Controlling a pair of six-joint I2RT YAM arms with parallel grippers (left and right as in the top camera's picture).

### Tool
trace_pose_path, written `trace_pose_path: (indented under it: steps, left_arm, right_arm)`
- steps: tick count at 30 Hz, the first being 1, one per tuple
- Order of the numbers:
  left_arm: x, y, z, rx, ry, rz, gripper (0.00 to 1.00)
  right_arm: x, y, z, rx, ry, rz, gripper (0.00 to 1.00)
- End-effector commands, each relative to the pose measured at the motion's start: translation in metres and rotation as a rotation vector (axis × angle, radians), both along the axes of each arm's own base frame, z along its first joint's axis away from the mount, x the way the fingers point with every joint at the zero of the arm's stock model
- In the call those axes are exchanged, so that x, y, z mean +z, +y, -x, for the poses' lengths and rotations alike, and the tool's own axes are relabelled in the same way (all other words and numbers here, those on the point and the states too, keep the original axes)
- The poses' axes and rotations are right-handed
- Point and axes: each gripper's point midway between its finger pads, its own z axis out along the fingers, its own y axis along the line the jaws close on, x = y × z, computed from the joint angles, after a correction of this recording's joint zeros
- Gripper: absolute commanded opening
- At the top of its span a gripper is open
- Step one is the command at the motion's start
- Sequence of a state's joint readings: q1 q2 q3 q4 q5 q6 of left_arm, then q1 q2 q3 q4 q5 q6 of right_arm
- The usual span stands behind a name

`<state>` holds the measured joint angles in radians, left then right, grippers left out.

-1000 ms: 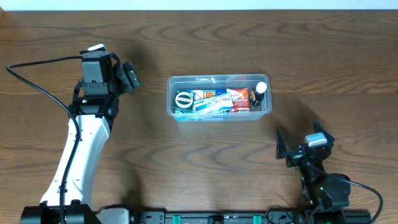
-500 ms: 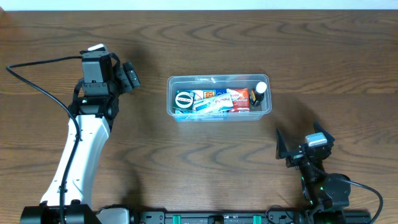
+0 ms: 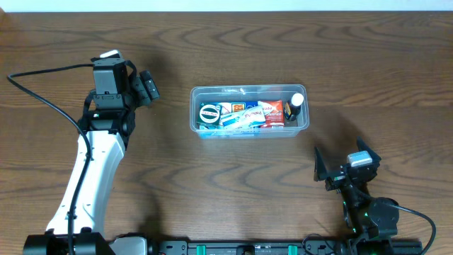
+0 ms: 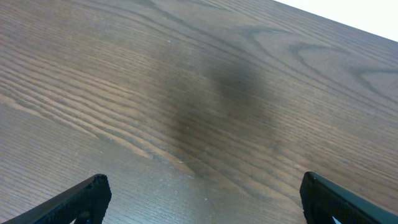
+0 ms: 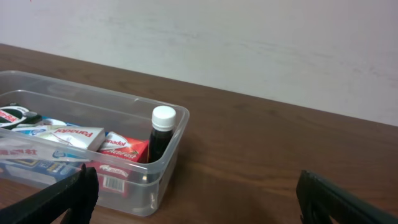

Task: Pack container

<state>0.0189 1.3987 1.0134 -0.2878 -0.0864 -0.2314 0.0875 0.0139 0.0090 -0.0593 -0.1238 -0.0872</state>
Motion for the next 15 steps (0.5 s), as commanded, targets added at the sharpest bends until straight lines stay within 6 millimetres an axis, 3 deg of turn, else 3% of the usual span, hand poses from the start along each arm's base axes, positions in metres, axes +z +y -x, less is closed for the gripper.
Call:
trace_pose_path:
  steps: [1,11,15]
  left_arm:
    - [0.0113,0.0038,-0.0031,0.007,-0.025,-0.015,0.98]
    - [0.0091,0.0038,-0.0033,0.007,-0.02,-0.015,0.98]
    - [0.0171,0.0037,-0.001,0.007,-0.041,-0.016,0.98]
  right_arm:
    - [-0.0027,0.0035,0.0006,0.016,0.008,-0.004,0.99]
    - [-0.0024,0.0035,0.0006,0.017,0.007,-0.004,0.99]
    - [-0.0027,0.0035,0.0006,0.016,0.008,-0.004,0.99]
